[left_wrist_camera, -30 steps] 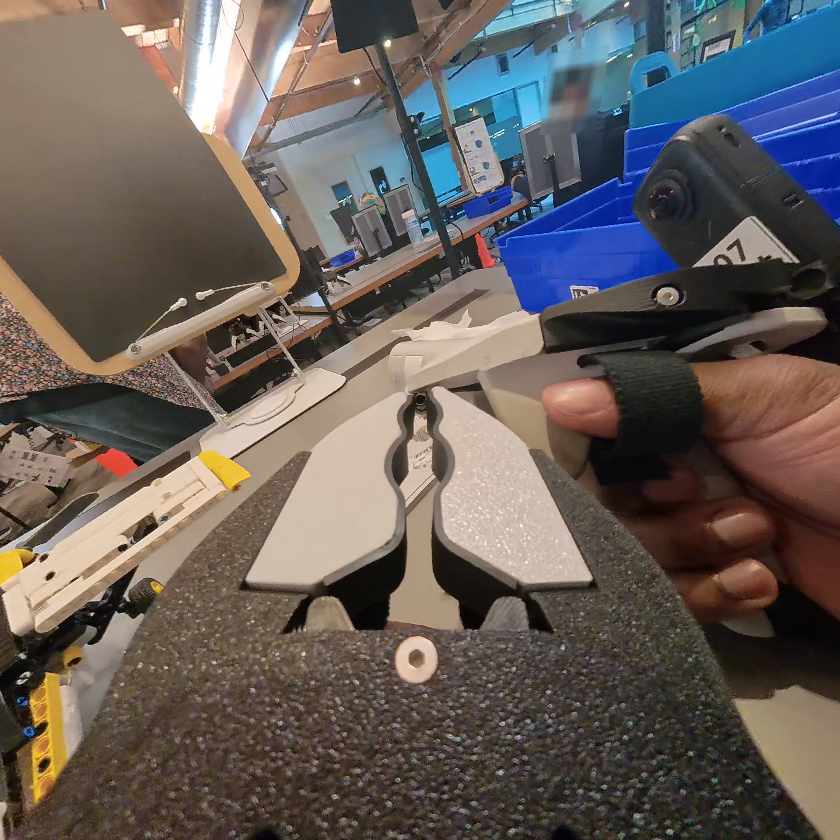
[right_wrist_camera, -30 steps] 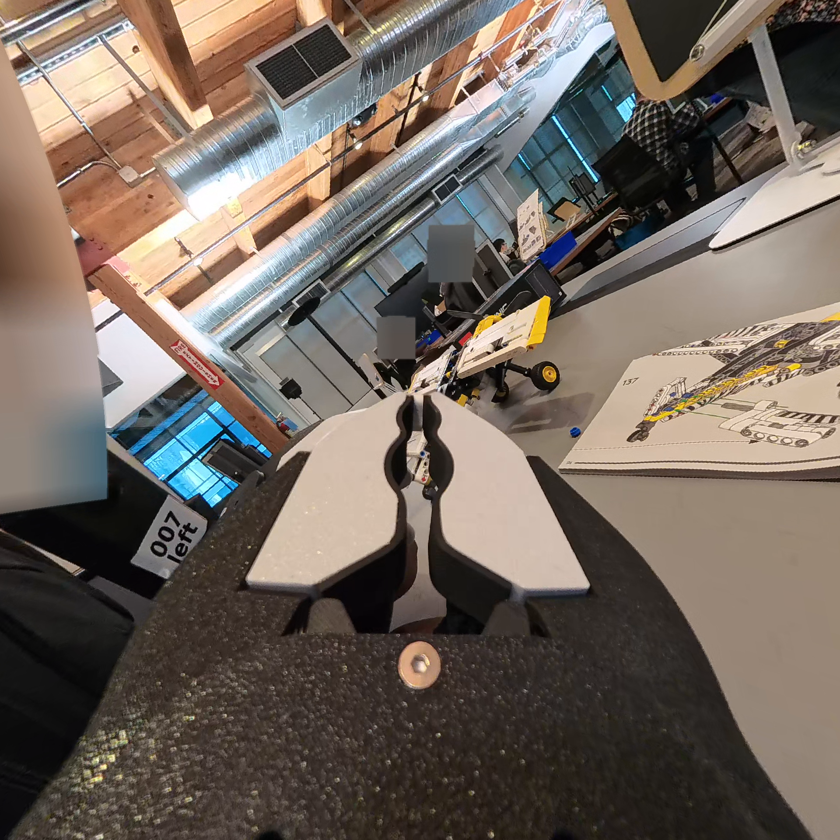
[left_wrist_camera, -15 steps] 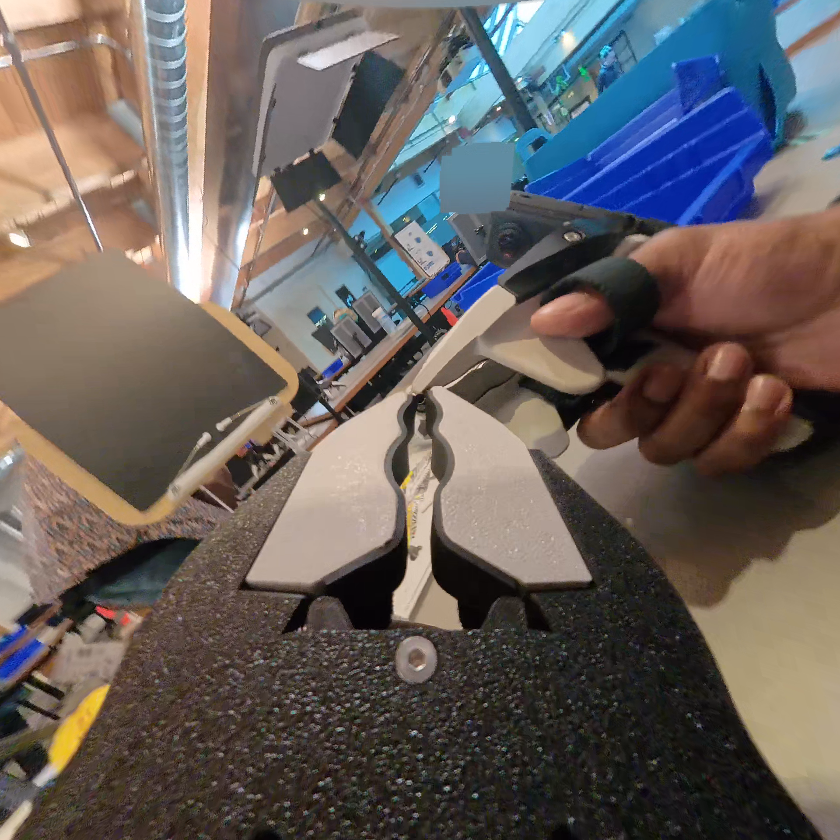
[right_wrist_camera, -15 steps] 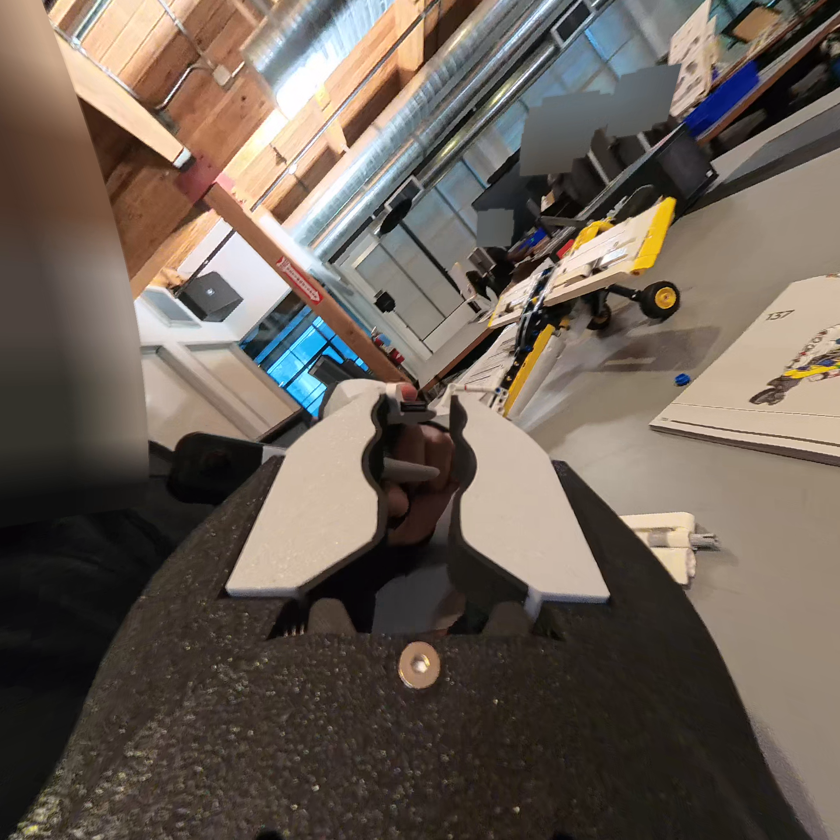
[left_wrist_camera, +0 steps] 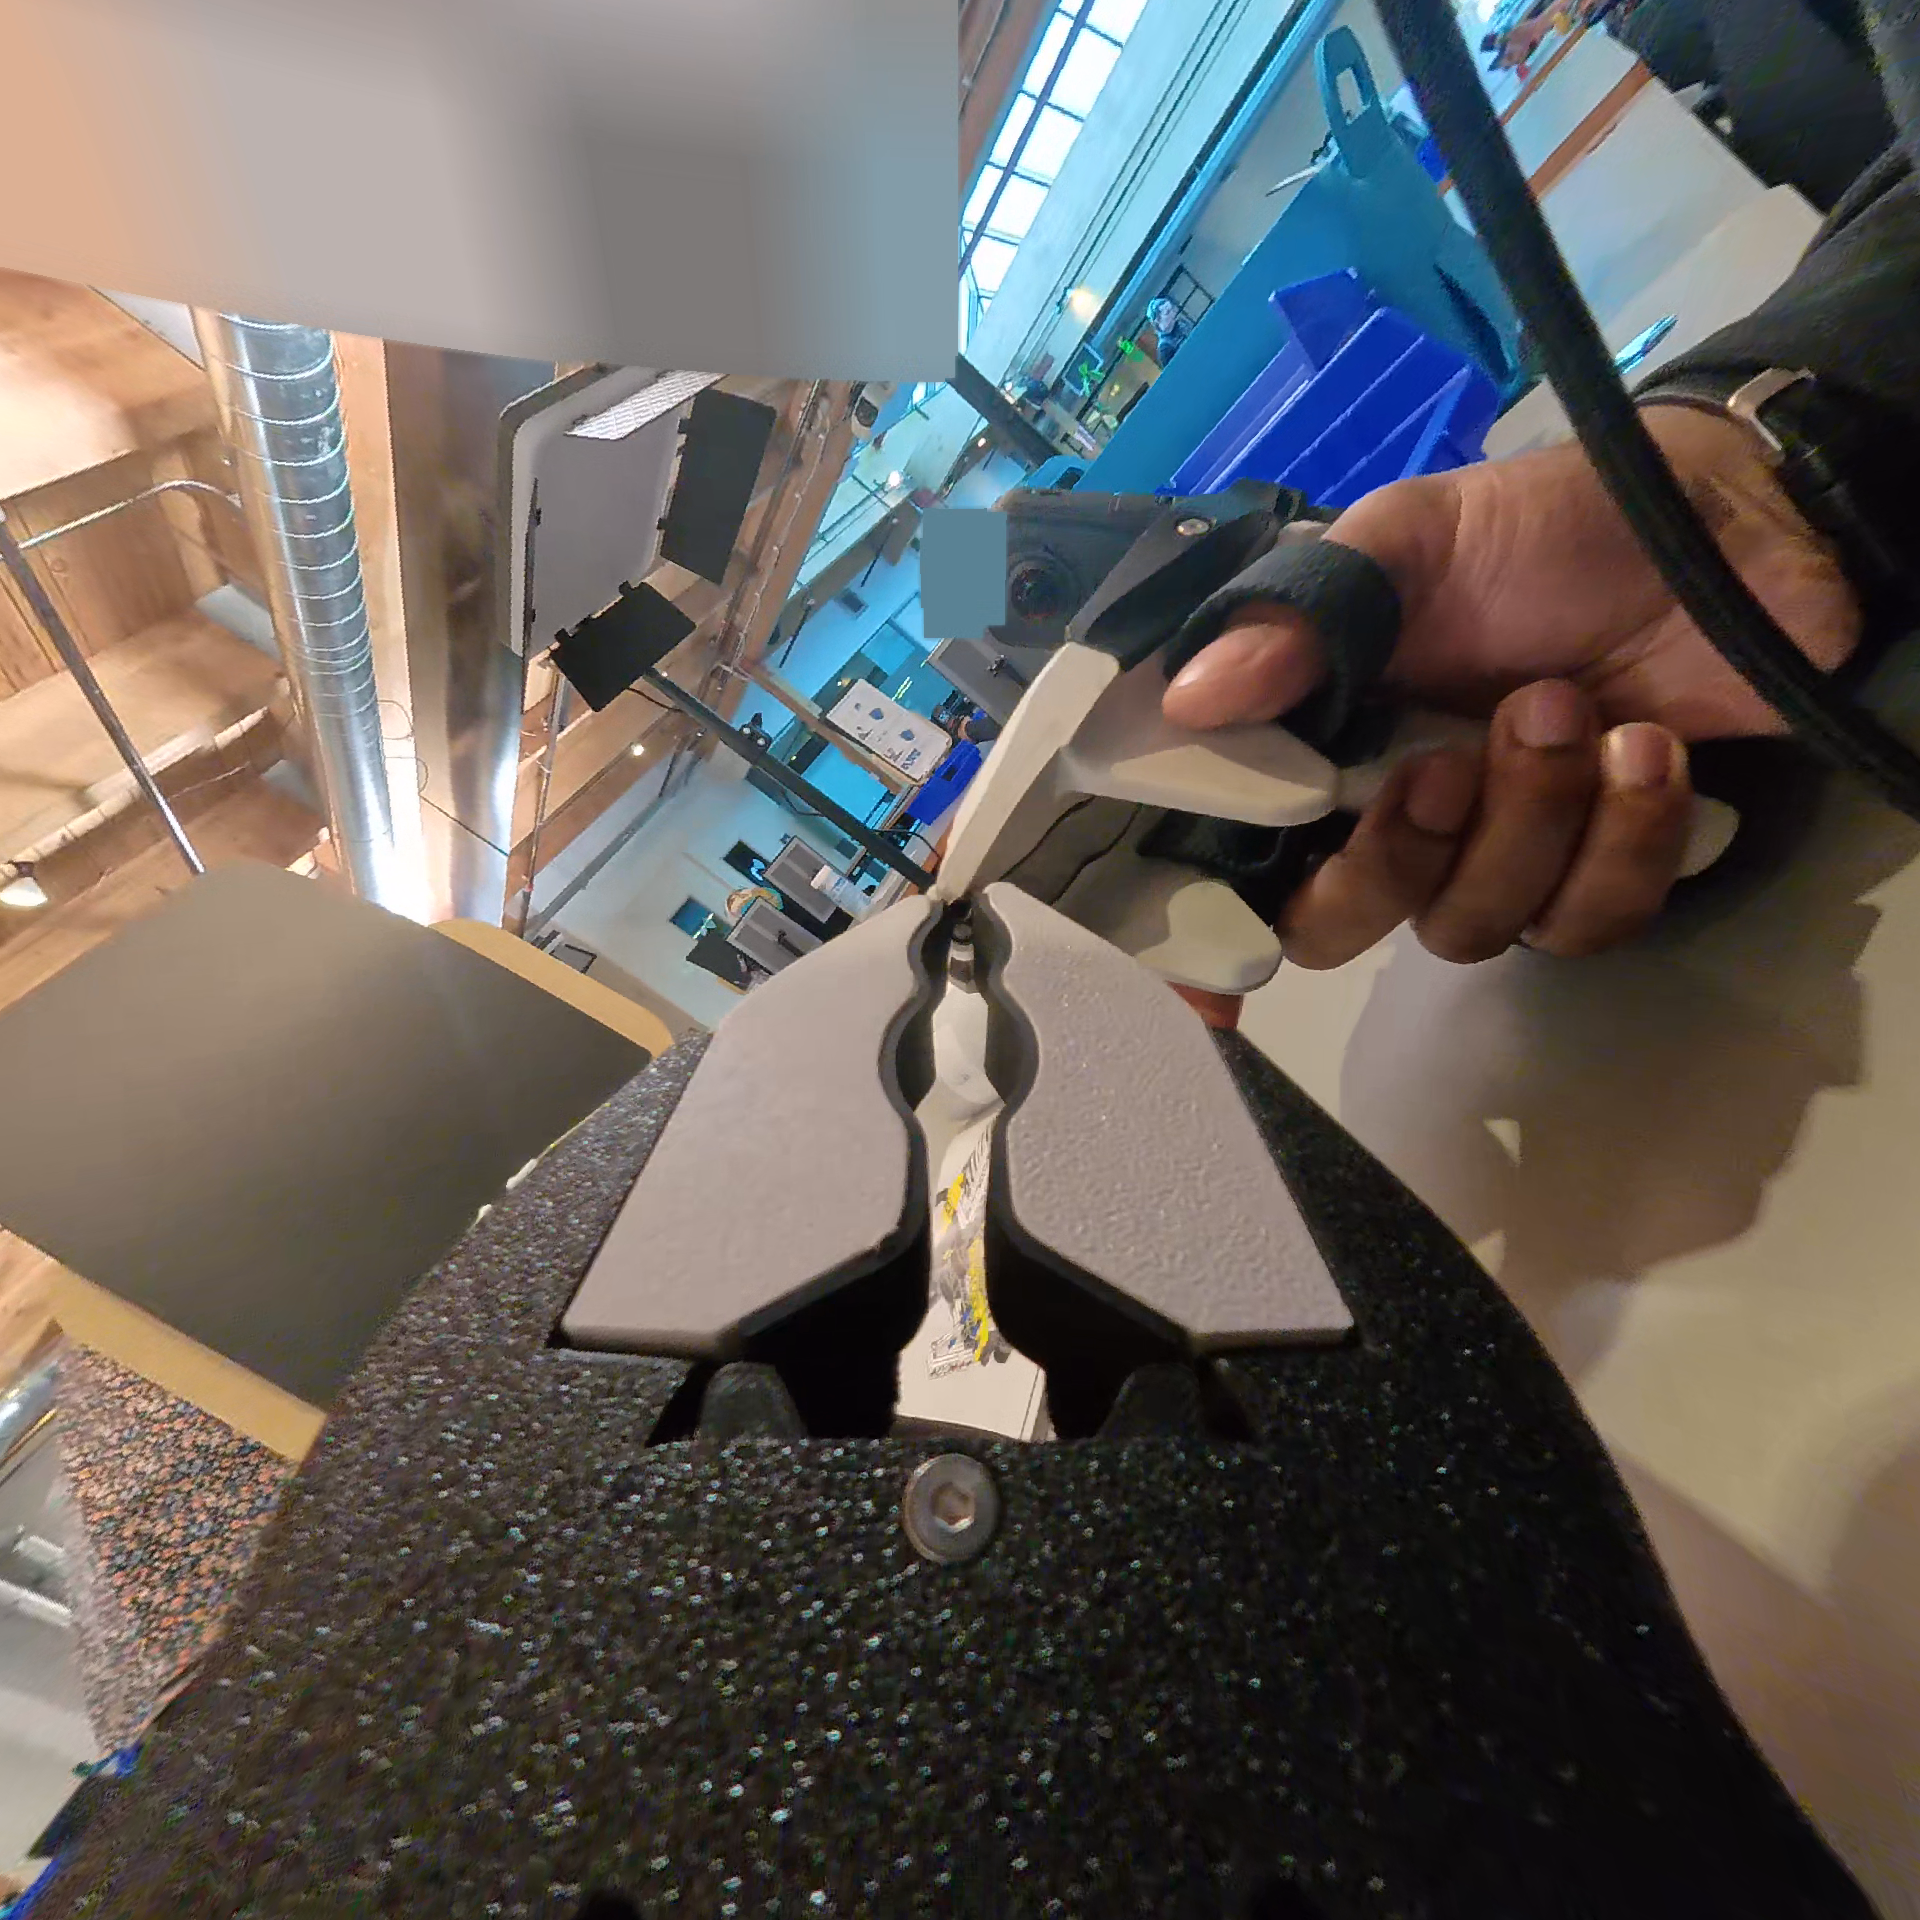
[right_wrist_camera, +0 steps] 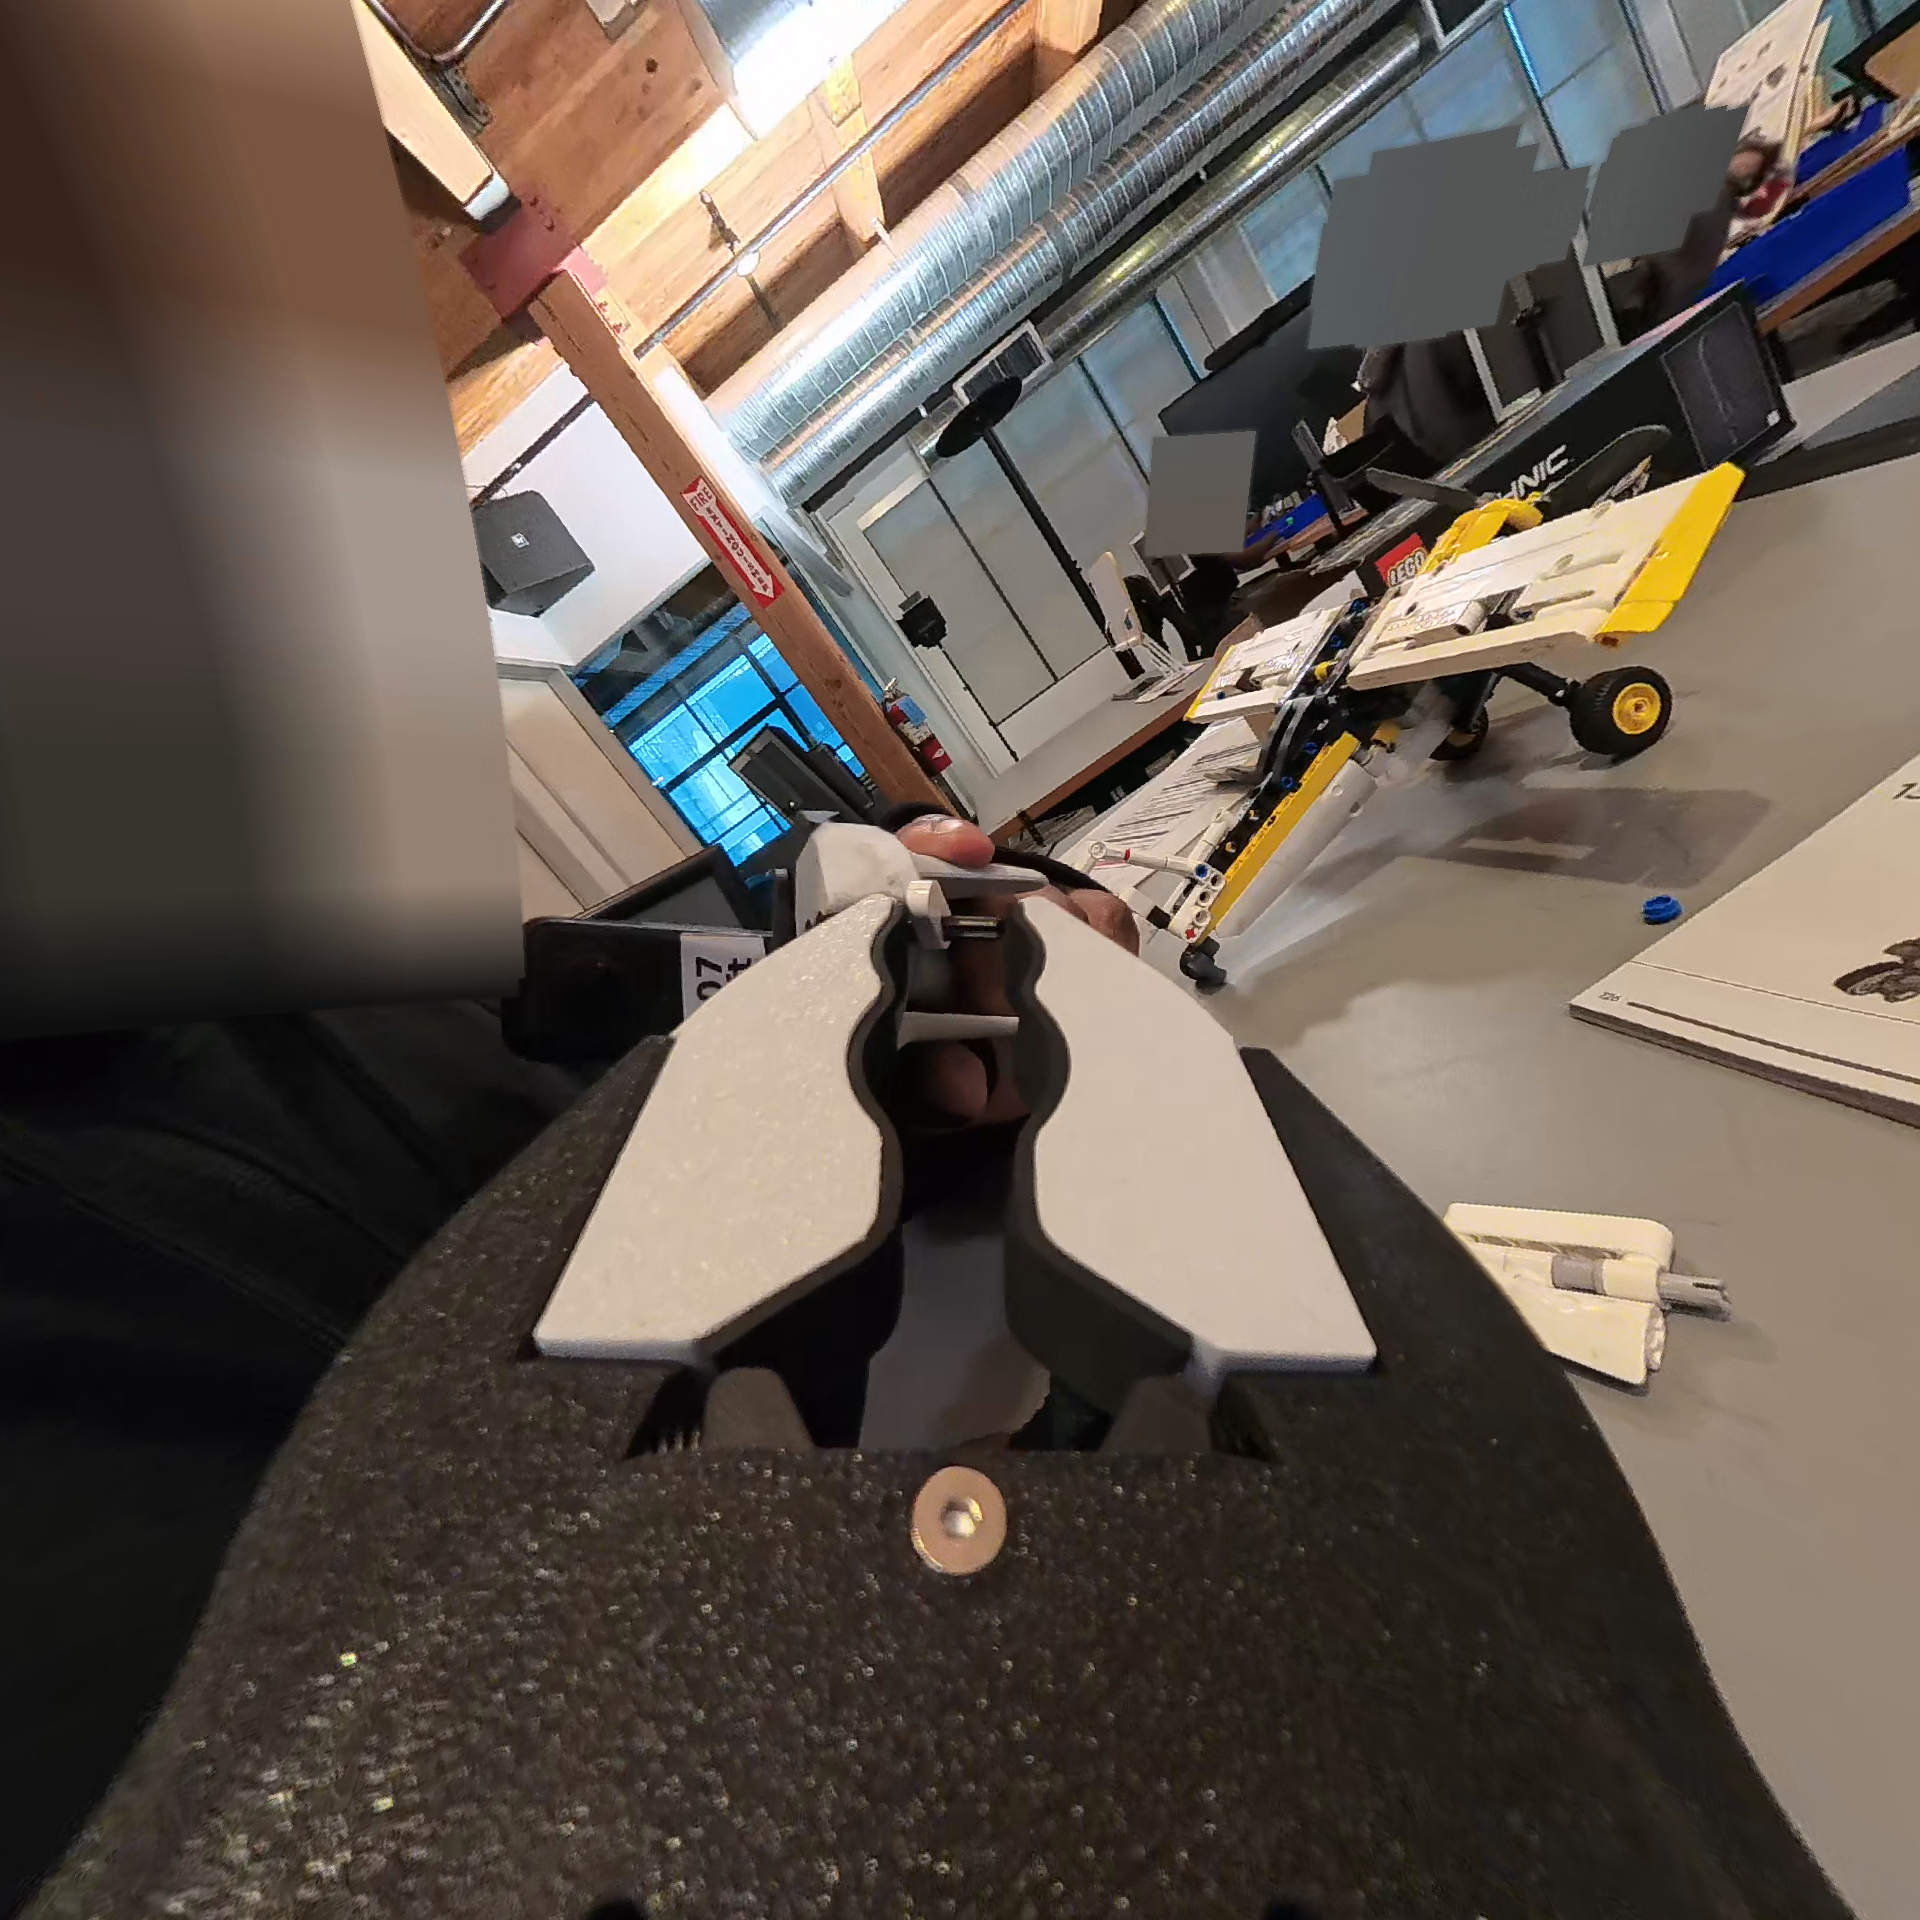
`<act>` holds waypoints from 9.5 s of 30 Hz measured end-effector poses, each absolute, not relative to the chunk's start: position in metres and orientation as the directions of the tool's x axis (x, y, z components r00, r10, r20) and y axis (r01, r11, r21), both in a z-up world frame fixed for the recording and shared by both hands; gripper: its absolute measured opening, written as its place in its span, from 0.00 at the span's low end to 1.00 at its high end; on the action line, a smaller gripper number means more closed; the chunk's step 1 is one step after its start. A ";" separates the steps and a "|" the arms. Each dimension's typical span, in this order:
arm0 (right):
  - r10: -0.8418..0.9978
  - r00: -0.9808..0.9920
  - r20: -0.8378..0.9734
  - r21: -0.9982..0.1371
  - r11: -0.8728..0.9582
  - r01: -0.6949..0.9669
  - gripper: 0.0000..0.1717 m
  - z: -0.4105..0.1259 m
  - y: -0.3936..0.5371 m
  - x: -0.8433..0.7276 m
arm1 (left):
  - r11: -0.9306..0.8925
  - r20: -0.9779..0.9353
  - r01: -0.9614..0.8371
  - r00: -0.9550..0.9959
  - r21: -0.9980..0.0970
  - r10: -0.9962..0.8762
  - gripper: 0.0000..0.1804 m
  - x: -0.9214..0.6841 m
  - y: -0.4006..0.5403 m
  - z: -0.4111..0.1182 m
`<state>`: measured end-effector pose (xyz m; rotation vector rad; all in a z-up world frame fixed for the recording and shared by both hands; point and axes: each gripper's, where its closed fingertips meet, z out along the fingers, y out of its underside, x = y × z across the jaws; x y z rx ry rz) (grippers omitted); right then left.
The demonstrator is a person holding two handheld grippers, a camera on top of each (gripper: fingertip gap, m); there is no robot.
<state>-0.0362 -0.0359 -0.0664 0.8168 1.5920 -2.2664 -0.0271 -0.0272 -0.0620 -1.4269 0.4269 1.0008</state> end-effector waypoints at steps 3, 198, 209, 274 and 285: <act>0.098 -0.810 -0.578 -0.774 -0.382 0.506 0.10 -0.065 -0.035 -0.035 | -0.154 -0.777 -0.780 0.542 -0.607 0.319 0.03 -0.026 -0.026 -0.061; 0.442 -0.881 0.168 -0.986 0.068 -0.154 0.02 -0.088 0.003 -0.066 | -0.123 0.841 0.835 0.515 -0.536 -0.167 0.08 -0.056 0.002 -0.098; 0.377 -0.889 0.259 -0.966 0.105 -0.237 0.02 -0.091 -0.006 -0.053 | -0.283 0.826 0.784 0.469 -0.552 -0.313 0.07 -0.033 0.003 -0.093; 0.272 -0.895 0.353 -0.908 0.331 -0.258 0.02 -0.119 0.002 -0.049 | -0.410 0.830 0.724 0.518 -0.554 -0.205 0.01 -0.023 0.008 -0.121; 0.461 -0.787 0.410 -0.897 0.361 -0.256 0.02 -0.113 0.007 -0.070 | -0.252 0.839 0.801 0.527 -0.544 -0.135 0.06 -0.053 0.011 -0.117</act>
